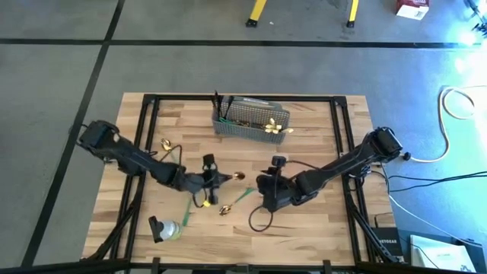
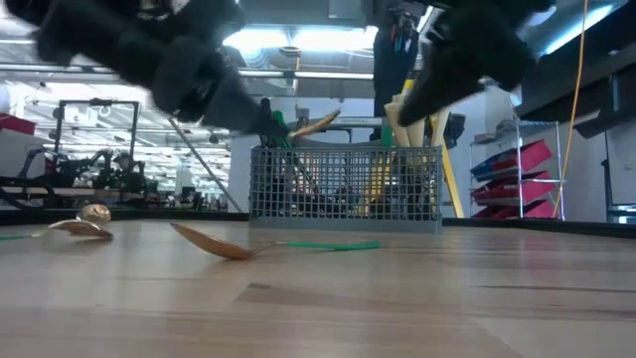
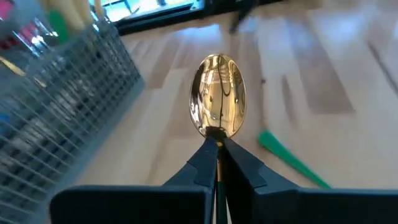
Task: Sort silverware
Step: Put the green spoon into the gray organizer
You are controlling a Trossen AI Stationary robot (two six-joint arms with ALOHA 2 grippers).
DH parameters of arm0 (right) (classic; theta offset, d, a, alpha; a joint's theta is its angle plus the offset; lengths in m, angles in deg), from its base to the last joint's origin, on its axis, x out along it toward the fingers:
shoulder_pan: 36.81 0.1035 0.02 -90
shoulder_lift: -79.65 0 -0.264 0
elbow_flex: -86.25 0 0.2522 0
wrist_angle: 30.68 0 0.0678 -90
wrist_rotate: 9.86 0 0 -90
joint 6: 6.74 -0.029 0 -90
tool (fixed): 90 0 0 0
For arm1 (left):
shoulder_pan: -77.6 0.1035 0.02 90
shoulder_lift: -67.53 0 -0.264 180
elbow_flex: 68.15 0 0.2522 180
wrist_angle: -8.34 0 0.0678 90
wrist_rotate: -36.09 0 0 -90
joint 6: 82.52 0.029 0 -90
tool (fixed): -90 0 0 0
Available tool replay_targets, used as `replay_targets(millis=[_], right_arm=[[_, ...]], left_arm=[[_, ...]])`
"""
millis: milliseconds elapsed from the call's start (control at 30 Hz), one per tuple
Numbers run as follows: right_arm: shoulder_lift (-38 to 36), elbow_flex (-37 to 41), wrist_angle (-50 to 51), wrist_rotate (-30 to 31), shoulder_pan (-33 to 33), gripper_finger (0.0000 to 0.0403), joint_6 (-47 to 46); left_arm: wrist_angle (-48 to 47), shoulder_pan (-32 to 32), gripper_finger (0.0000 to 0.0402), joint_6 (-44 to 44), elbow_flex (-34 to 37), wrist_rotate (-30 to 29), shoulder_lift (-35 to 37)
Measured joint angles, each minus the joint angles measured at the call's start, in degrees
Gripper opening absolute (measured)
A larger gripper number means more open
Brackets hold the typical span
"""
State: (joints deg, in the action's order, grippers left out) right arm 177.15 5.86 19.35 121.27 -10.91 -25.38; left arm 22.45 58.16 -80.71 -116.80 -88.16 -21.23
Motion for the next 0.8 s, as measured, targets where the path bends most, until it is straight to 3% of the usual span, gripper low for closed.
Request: replay_targets(millis=[167, 400, 700, 800], right_arm=[[-0.01, 0.3, 10.46, 1.56, 3.57, 0.0111, -8.98], [-1.02, 6.32, 11.75, 6.32, 7.82, 0.0111, -14.8], [-1.27, 12.16, 9.95, 4.73, 8.61, 0.0111, -16.32], [-1.27, 12.8, 8.95, 4.38, 8.61, 0.0111, -16.3]], left_arm=[[-13.97, 6.8, 0.0, 3.6, -8.61, 2.64, 3.15], [-28.66, 17.53, 0.0, 6.86, -21.21, 10.04, 3.02], [-41.28, 29.88, 0.0, -5.04, -33.89, 22.53, 3.0], [-42.14, 33.8, 0.0, -13.68, -35.72, 31.48, 2.8]])
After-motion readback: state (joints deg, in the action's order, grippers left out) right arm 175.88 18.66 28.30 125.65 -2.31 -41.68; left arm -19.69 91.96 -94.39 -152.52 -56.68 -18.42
